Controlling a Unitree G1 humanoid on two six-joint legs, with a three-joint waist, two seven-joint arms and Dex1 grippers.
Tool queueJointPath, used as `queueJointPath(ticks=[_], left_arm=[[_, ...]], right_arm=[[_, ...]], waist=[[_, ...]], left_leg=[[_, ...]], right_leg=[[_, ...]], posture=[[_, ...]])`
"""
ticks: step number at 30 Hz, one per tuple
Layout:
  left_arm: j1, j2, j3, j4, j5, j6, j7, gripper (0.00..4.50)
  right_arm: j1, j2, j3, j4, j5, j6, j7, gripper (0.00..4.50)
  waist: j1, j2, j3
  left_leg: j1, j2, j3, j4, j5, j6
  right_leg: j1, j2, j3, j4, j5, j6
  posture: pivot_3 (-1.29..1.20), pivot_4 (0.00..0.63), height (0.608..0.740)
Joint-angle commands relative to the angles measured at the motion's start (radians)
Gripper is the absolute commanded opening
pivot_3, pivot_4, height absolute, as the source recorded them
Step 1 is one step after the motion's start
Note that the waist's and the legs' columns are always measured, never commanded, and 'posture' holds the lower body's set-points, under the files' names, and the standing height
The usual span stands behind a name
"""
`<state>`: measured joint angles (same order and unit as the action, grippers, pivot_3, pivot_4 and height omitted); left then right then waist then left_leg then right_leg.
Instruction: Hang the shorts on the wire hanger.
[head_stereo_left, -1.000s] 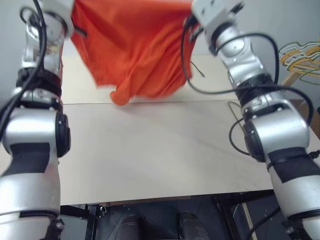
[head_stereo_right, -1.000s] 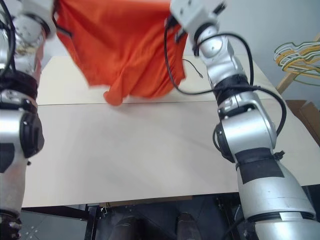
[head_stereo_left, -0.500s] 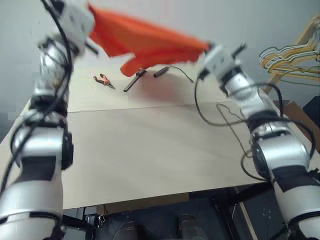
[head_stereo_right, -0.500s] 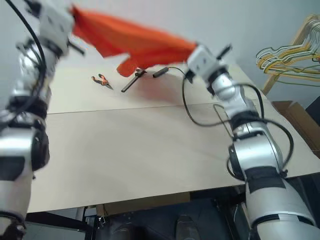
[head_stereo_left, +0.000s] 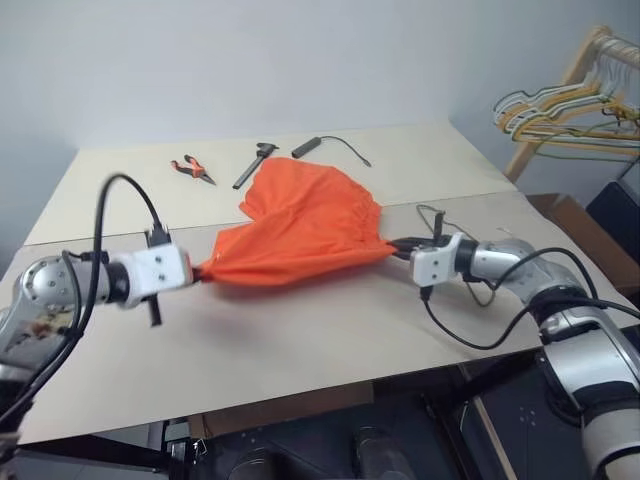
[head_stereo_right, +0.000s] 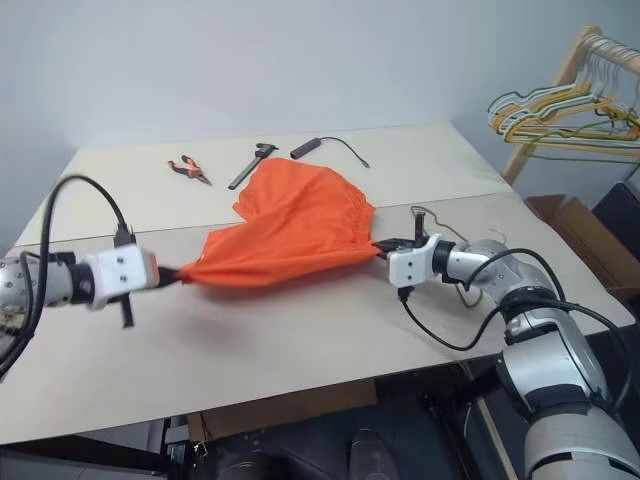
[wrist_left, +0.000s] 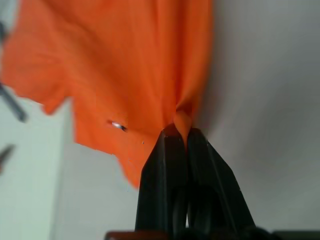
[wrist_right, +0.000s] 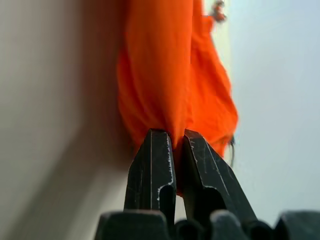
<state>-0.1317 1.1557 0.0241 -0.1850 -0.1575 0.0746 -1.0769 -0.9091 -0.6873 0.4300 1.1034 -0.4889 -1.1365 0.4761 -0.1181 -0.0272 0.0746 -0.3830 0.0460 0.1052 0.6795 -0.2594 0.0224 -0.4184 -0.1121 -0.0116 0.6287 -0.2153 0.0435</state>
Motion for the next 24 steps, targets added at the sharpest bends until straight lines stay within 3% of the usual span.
queueJointPath(ticks=[1,6,14,24], left_arm=[[0.075,0.082,0.083,-0.121,-0.046,0.064,-0.096,0.00],[0.246,0.130,0.174,-0.267,-0.075,0.126,-0.179,0.00],[0.425,0.095,0.288,-0.438,-0.097,0.217,-0.209,0.00],[0.595,0.039,0.408,-0.535,-0.091,0.241,-0.278,0.00]], right_arm=[[0.023,-0.047,0.007,-0.065,-0.033,-0.058,-0.015,0.02],[0.100,-0.095,0.007,-0.158,-0.048,-0.097,-0.017,0.02],[0.284,-0.195,-0.031,-0.392,0.081,-0.071,0.038,0.02],[0.555,-0.294,-0.085,-0.770,0.244,0.103,0.131,0.02]], waist=[[0.014,0.000,0.000],[0.033,0.001,0.000],[0.051,0.001,0.001],[0.058,0.000,0.003]], left_leg=[[0.000,0.000,0.004,0.000,0.000,0.000],[-0.001,0.001,0.009,0.000,0.000,0.000],[0.001,0.002,0.009,0.000,0.000,0.000],[0.004,0.003,0.009,0.000,-0.002,0.000]], right_leg=[[-0.001,0.000,0.000,0.001,0.000,0.000],[-0.003,0.000,0.001,0.001,-0.002,-0.002],[-0.001,0.001,0.001,0.000,-0.003,-0.004],[0.000,0.002,0.002,0.001,-0.008,-0.009]], posture=[[0.01,0.052,0.740],[0.00,0.063,0.740],[0.00,0.079,0.740],[-0.01,0.098,0.740]])
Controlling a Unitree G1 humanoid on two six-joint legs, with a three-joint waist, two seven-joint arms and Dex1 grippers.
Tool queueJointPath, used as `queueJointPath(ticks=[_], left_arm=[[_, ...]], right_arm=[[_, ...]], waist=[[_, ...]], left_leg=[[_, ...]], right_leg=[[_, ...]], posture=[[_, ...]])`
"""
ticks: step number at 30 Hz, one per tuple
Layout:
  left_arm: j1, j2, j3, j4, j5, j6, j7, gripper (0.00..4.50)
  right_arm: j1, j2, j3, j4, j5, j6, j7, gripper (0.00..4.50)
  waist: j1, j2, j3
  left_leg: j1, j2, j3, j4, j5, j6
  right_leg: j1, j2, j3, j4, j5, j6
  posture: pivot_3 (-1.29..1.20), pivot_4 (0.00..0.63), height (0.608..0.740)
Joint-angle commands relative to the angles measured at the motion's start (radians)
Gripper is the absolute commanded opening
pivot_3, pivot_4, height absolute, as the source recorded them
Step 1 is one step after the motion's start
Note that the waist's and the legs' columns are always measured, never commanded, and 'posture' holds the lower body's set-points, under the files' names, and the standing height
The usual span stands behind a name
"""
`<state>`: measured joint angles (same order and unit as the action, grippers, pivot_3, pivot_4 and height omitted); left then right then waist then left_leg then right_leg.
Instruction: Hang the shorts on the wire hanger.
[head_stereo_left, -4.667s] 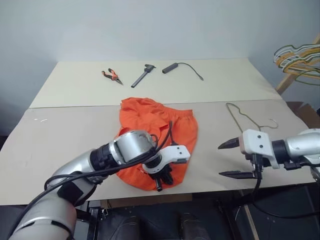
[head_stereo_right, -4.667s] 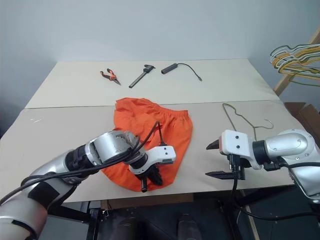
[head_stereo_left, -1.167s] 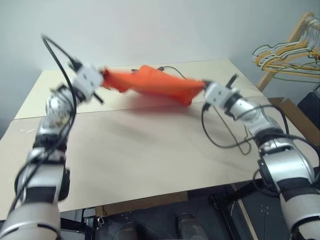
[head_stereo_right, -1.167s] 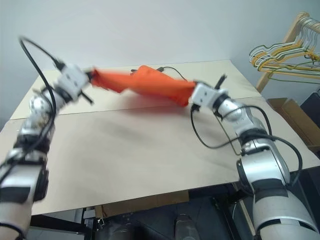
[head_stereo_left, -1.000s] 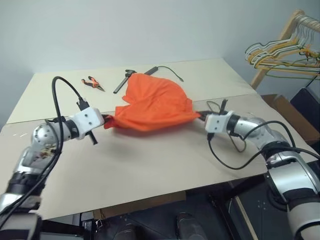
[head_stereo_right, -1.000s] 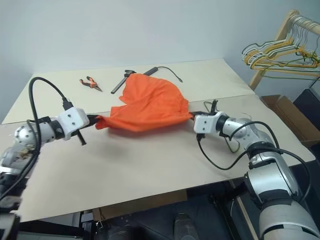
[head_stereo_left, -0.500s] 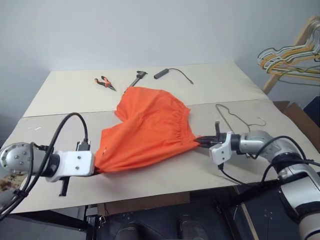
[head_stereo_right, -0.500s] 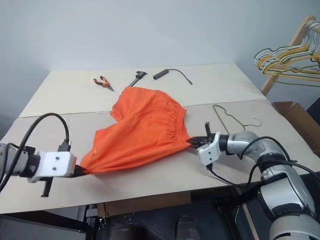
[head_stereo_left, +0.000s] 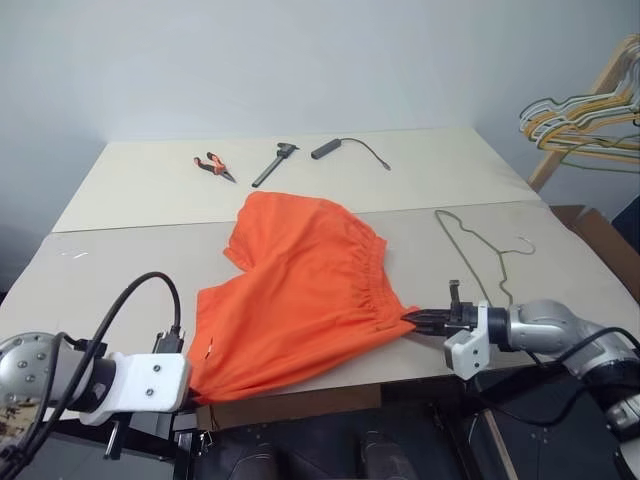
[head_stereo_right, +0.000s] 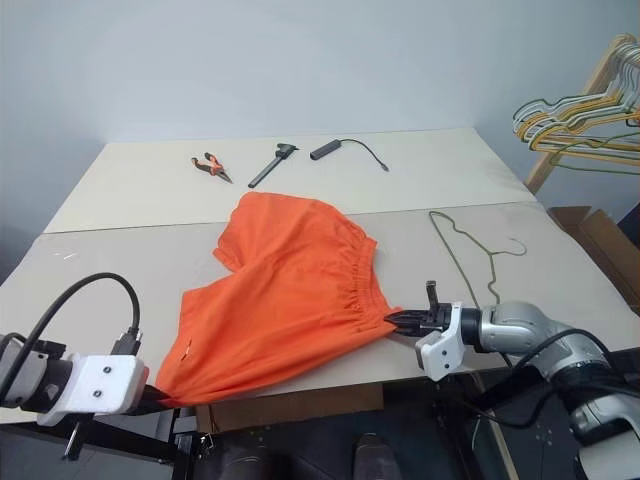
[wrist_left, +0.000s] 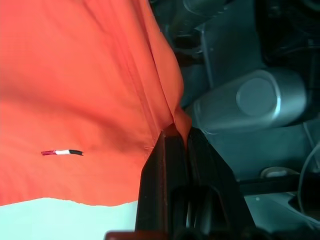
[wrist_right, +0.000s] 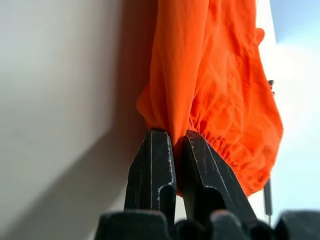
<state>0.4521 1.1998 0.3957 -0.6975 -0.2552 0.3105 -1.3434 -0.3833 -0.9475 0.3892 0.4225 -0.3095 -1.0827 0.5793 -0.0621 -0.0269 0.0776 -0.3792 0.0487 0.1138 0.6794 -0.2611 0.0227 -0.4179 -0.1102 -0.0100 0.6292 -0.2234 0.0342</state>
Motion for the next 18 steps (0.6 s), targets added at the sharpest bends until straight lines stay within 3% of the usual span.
queueJointPath(ticks=[1,4,8,16,17,18], left_arm=[[0.015,-0.008,0.036,-0.024,0.010,0.004,-0.012,0.00],[0.025,-0.008,0.027,-0.023,0.023,-0.009,-0.016,0.00],[0.042,-0.009,0.042,-0.009,0.014,-0.037,-0.064,0.89],[-0.033,-0.016,0.124,0.091,-0.094,-0.069,-0.162,3.50],[-0.068,-0.020,0.124,0.112,-0.126,-0.058,-0.159,3.86],[-0.129,-0.031,0.112,0.135,-0.163,-0.032,-0.126,4.18]], right_arm=[[0.048,-0.040,-0.048,-0.114,0.075,0.063,0.038,0.02],[0.096,-0.053,-0.060,-0.179,0.102,0.111,0.067,0.02],[0.158,-0.101,-0.072,-0.270,0.201,0.188,0.143,1.24],[0.329,-0.259,-0.192,-0.433,0.501,0.395,0.285,4.17],[0.349,-0.273,-0.225,-0.451,0.552,0.468,0.297,4.50],[0.362,-0.283,-0.265,-0.459,0.611,0.553,0.302,4.50]], waist=[[0.003,0.000,0.000],[0.010,-0.001,0.002],[0.019,-0.001,0.008],[0.034,-0.001,0.012],[0.037,-0.002,0.012],[0.040,-0.001,0.012]], left_leg=[[0.001,0.000,0.000,0.000,0.000,0.000],[0.003,0.000,0.000,0.000,-0.001,0.000],[0.010,0.001,0.000,0.000,-0.003,0.000],[0.010,0.002,-0.001,0.000,-0.003,0.000],[0.010,0.002,-0.001,0.000,-0.003,0.000],[0.011,0.002,-0.001,0.000,-0.004,0.000]], right_leg=[[0.001,0.000,0.000,0.000,-0.002,-0.002],[0.002,0.000,0.000,0.000,-0.004,-0.003],[0.009,0.001,0.000,0.000,-0.006,-0.003],[0.010,0.000,-0.001,0.000,-0.008,-0.001],[0.010,0.000,-0.001,-0.001,-0.009,0.001],[0.011,0.000,-0.001,-0.001,-0.009,0.001]], posture=[[-0.01,0.100,0.740],[-0.01,0.105,0.740],[-0.02,0.107,0.740],[-0.02,0.108,0.740],[-0.02,0.107,0.740],[-0.02,0.106,0.740]])
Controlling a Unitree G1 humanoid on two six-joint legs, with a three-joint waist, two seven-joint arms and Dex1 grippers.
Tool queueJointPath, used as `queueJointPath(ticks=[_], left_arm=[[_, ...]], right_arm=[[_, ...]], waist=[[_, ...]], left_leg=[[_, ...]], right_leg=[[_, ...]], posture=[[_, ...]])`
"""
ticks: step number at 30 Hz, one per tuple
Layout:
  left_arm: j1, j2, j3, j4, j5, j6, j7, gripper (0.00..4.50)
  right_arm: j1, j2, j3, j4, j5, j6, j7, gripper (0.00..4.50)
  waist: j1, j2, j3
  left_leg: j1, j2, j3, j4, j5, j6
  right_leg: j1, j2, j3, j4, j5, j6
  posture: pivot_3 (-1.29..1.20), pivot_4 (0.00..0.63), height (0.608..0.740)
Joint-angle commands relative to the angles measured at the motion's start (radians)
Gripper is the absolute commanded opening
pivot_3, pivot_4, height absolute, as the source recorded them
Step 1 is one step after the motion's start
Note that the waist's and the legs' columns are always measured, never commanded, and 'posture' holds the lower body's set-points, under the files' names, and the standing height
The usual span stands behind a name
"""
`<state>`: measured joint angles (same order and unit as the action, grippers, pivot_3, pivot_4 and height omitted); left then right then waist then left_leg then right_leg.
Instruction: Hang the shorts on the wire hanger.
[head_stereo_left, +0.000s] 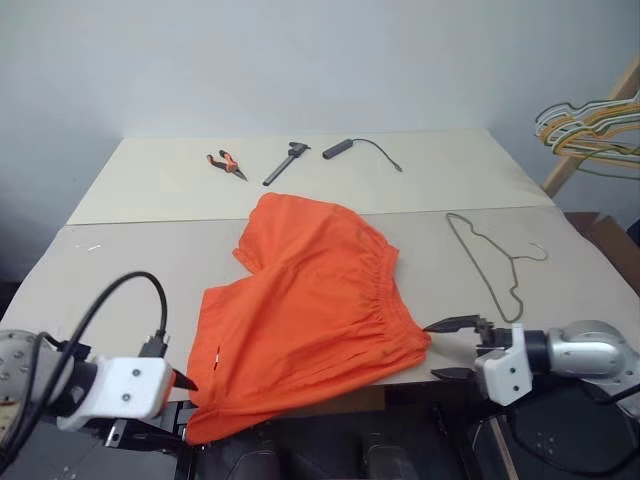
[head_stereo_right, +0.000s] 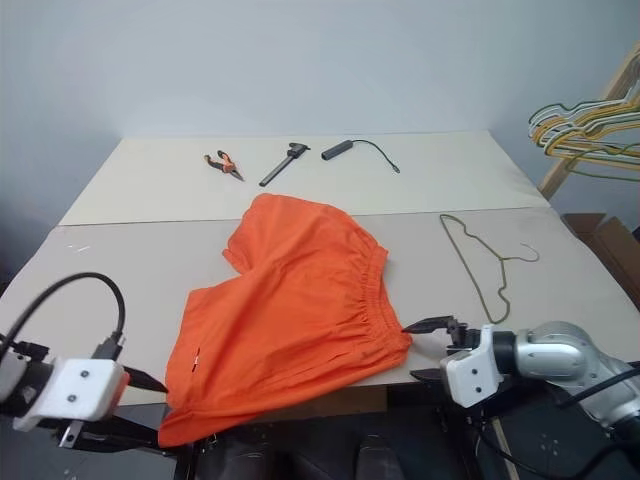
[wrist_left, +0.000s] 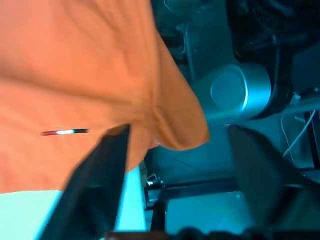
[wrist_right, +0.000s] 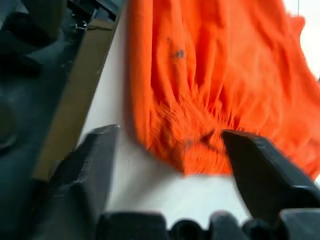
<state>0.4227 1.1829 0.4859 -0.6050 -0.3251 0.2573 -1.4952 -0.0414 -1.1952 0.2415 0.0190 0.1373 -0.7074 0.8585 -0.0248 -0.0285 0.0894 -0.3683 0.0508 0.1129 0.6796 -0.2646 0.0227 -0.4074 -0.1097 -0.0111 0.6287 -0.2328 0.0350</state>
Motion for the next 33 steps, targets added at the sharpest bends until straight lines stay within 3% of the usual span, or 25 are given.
queueJointPath(ticks=[1,5,10,17,29,33], left_arm=[[-0.142,-0.022,0.012,0.056,-0.118,0.042,0.049,4.45],[-0.391,-0.093,-0.060,0.115,-0.288,0.200,0.192,4.45],[-0.638,-0.199,-0.130,0.143,-0.484,0.421,0.393,4.45],[-0.793,-0.275,-0.145,0.168,-0.630,0.567,0.554,4.45],[-0.816,-0.256,-0.166,0.171,-0.627,0.564,0.540,4.45],[-0.807,-0.250,-0.157,0.165,-0.631,0.564,0.534,4.50]], right_arm=[[0.032,-0.039,-0.150,-0.064,0.202,0.239,0.030,4.50],[0.013,-0.013,-0.276,-0.083,0.323,0.610,-0.040,4.50],[-0.091,0.042,-0.302,-0.080,0.307,1.074,-0.207,4.50],[-0.328,0.167,-0.269,0.042,0.251,1.608,-0.388,4.50],[-0.568,0.309,-0.249,0.400,0.159,1.825,-0.394,4.50],[-0.605,0.327,-0.276,0.465,0.158,1.857,-0.382,3.23]], waist=[[0.005,0.000,0.001],[0.010,0.000,0.001],[0.008,-0.002,0.002],[-0.009,-0.003,0.004],[-0.021,-0.003,0.006],[-0.021,-0.003,0.006]], left_leg=[[0.000,0.000,0.000,0.000,0.000,0.000],[0.000,0.000,-0.002,0.000,0.000,0.000],[-0.001,-0.001,-0.002,0.000,-0.001,0.001],[-0.004,-0.002,-0.002,0.000,-0.001,0.001],[-0.008,-0.002,-0.001,0.000,-0.002,0.002],[-0.009,-0.002,-0.001,0.000,-0.002,0.002]], right_leg=[[0.000,0.000,0.000,0.000,0.000,0.000],[0.001,0.000,0.000,0.000,0.000,0.000],[0.001,0.000,0.000,-0.001,0.005,-0.001],[-0.001,0.001,0.000,-0.003,0.008,0.003],[-0.002,0.001,0.000,-0.006,0.008,0.004],[-0.003,0.001,0.000,-0.006,0.008,0.005]], posture=[[-0.02,0.105,0.740],[-0.04,0.099,0.740],[-0.06,0.095,0.740],[-0.06,0.097,0.740],[-0.05,0.104,0.740],[-0.05,0.104,0.740]])
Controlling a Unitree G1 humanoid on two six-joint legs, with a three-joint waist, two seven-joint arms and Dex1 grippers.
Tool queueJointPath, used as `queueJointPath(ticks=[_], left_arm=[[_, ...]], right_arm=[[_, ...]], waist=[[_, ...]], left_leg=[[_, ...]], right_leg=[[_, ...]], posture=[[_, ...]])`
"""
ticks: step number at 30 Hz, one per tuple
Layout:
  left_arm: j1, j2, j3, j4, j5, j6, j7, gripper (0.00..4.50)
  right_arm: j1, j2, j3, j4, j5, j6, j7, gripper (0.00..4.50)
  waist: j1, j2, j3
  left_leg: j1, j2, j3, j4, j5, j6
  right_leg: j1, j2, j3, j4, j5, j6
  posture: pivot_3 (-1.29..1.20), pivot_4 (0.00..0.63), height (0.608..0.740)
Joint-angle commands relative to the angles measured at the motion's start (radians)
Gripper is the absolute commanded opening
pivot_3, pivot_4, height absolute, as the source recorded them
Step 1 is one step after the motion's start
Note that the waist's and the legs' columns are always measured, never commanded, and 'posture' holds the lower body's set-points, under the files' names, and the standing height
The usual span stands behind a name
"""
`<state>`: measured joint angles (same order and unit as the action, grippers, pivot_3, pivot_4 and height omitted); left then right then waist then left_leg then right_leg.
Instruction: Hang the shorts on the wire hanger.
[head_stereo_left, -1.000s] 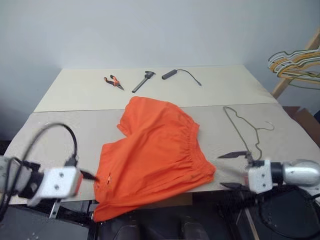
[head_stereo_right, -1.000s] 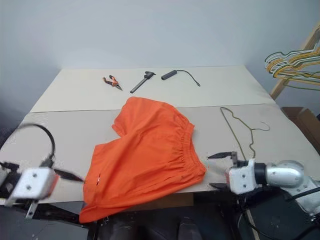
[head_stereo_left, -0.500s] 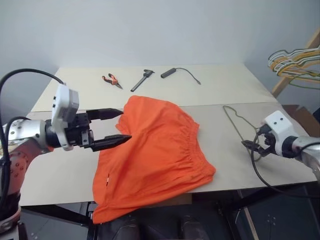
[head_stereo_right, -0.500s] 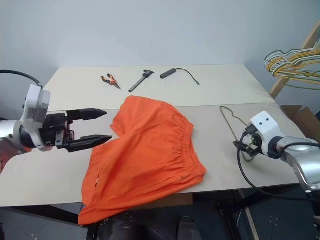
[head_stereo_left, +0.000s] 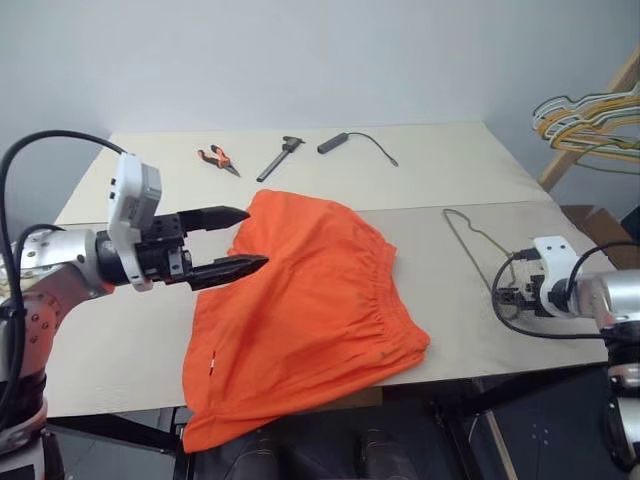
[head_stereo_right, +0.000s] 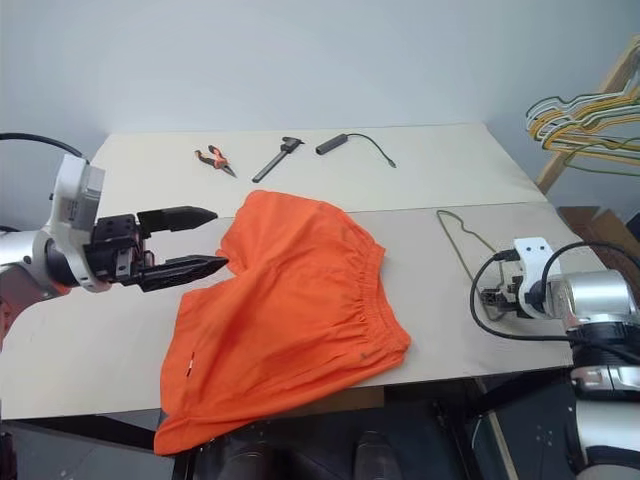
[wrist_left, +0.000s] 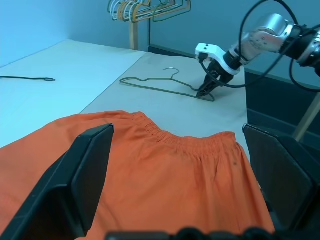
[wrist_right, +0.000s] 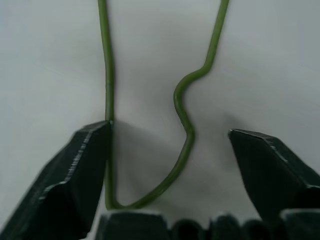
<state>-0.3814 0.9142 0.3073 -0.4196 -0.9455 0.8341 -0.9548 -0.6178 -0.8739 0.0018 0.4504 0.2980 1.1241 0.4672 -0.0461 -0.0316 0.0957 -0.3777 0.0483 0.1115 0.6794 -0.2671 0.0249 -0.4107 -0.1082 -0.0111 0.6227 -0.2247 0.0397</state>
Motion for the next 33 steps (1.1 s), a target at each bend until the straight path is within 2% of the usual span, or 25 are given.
queueJointPath(ticks=[1,9,16,21,25,27,31,33], left_arm=[[-0.002,0.020,0.025,-0.022,-0.013,-0.011,-0.007,4.50],[0.006,0.032,0.032,-0.026,-0.016,-0.016,-0.020,4.50],[-0.002,0.029,0.017,-0.020,-0.003,-0.030,-0.030,4.50],[-0.025,0.023,0.002,0.006,0.009,-0.038,-0.023,4.50],[-0.091,0.023,-0.028,0.065,0.025,-0.029,-0.007,4.50],[-0.141,0.035,-0.056,0.108,0.042,-0.011,-0.005,4.50],[-0.257,0.064,-0.110,0.211,0.081,0.025,-0.023,4.50],[-0.308,0.073,-0.130,0.263,0.099,0.034,-0.039,4.50]], right_arm=[[-0.033,0.008,-0.045,0.054,-0.004,0.030,0.013,2.85],[-0.015,0.018,-0.081,0.081,-0.014,0.063,0.022,0.01],[0.038,0.015,-0.072,-0.014,-0.043,0.028,0.011,0.01],[0.110,0.008,-0.080,-0.242,-0.085,-0.159,0.003,0.01],[0.145,0.012,-0.071,-0.430,-0.137,-0.416,0.016,0.01],[0.155,0.005,-0.043,-0.477,-0.197,-0.618,0.025,0.01],[0.146,-0.031,0.039,-0.439,-0.380,-1.138,0.016,0.01],[0.112,-0.035,0.072,-0.382,-0.452,-1.337,-0.003,0.01]], waist=[[0.000,0.000,0.000],[0.001,0.000,0.000],[0.001,0.000,0.000],[0.001,0.000,0.000],[-0.007,0.001,-0.001],[-0.012,0.001,-0.001],[-0.017,0.001,-0.001],[-0.021,0.001,-0.001]], left_leg=[[0.000,0.000,0.000,0.000,0.000,0.000],[-0.002,0.000,0.000,0.000,0.000,0.000],[-0.002,0.000,0.000,0.000,0.000,0.000],[-0.005,0.000,0.000,0.000,0.000,0.000],[-0.011,-0.001,0.000,0.001,0.001,-0.002],[-0.011,-0.001,0.000,0.000,0.002,-0.003],[-0.012,-0.001,0.000,0.001,0.001,-0.003],[-0.012,-0.001,0.000,0.001,0.002,-0.003]], right_leg=[[0.000,0.000,0.000,0.000,0.000,0.000],[-0.001,0.000,-0.001,-0.001,0.000,0.001],[-0.001,0.000,-0.001,-0.001,0.000,0.001],[-0.003,0.000,-0.001,-0.001,0.000,0.002],[-0.012,0.000,0.001,0.003,0.001,0.002],[-0.012,0.000,0.000,0.003,0.001,0.002],[-0.012,0.000,0.000,0.002,0.001,0.003],[-0.012,0.000,-0.001,0.001,0.001,0.003]], posture=[[-0.05,0.104,0.740],[-0.05,0.097,0.740],[-0.06,0.091,0.740],[-0.06,0.080,0.740],[-0.06,0.067,0.740],[-0.06,0.060,0.740],[-0.06,0.047,0.740],[-0.06,0.043,0.740]])
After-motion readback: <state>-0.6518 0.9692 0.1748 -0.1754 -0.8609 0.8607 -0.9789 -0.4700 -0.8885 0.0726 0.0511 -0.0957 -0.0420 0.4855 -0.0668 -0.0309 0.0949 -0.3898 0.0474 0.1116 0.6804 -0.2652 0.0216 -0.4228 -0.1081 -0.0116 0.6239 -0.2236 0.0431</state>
